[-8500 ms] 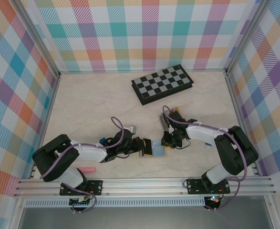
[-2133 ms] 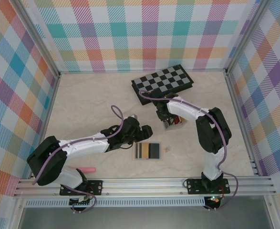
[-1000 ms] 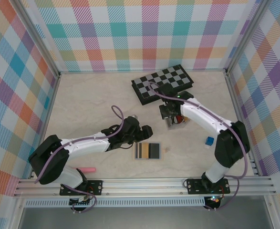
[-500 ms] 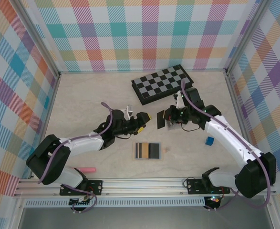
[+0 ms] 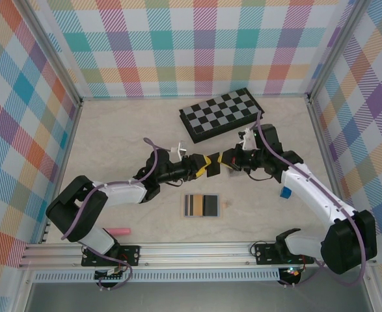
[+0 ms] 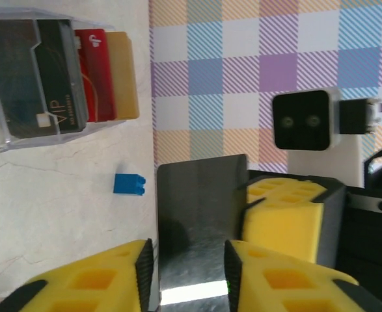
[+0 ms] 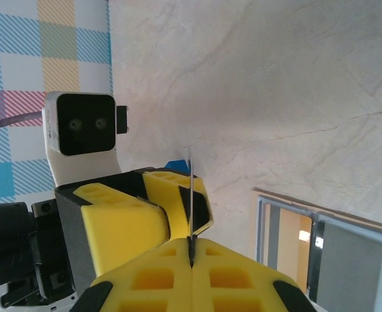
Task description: Put the credit cards into the card holder
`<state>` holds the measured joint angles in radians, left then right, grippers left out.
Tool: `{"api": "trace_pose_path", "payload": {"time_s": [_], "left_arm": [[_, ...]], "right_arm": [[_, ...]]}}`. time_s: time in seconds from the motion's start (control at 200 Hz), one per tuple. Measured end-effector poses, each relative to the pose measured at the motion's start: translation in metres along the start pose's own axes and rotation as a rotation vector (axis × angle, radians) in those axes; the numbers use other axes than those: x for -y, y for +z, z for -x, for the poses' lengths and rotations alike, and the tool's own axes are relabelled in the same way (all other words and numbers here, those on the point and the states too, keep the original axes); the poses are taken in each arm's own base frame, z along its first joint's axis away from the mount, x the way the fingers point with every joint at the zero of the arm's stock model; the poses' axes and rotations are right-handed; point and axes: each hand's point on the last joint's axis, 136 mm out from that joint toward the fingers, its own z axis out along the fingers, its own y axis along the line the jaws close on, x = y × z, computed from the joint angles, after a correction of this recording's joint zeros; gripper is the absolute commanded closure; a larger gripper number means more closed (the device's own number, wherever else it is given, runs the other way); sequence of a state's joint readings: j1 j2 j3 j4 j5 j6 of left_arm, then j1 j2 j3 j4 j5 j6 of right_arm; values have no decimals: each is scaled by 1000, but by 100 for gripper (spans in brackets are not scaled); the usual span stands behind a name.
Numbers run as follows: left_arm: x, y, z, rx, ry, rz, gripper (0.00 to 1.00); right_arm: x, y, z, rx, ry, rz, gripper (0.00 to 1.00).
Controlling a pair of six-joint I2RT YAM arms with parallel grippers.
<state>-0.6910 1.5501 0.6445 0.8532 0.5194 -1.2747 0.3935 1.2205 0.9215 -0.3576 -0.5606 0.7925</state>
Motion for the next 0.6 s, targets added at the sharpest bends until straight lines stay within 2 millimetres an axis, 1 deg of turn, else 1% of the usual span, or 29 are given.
{"api": "trace_pose_path", "payload": {"time_s": [0.075, 0.135, 0.215, 0.29, 0.495, 0.6], "left_arm": [[3, 0, 0, -2, -4, -10, 82], [4, 0, 0, -1, -7, -14, 88], [8, 0, 1, 0, -1, -31, 100], [14, 0, 1, 2, 8, -53, 100], [20, 0, 2, 1, -1, -85, 100], [23, 0, 2, 0, -7, -99, 100]], "right_arm": [[-1, 0, 1, -2, 10, 22, 98], [-2, -2, 3, -2, 14, 32, 97], [1, -2, 3, -4, 28, 33, 96], [5, -2, 3, -13, 46, 37, 94], [2, -3, 4, -34, 51, 75, 78], [-1, -3, 3, -49, 43, 104, 78]]}}
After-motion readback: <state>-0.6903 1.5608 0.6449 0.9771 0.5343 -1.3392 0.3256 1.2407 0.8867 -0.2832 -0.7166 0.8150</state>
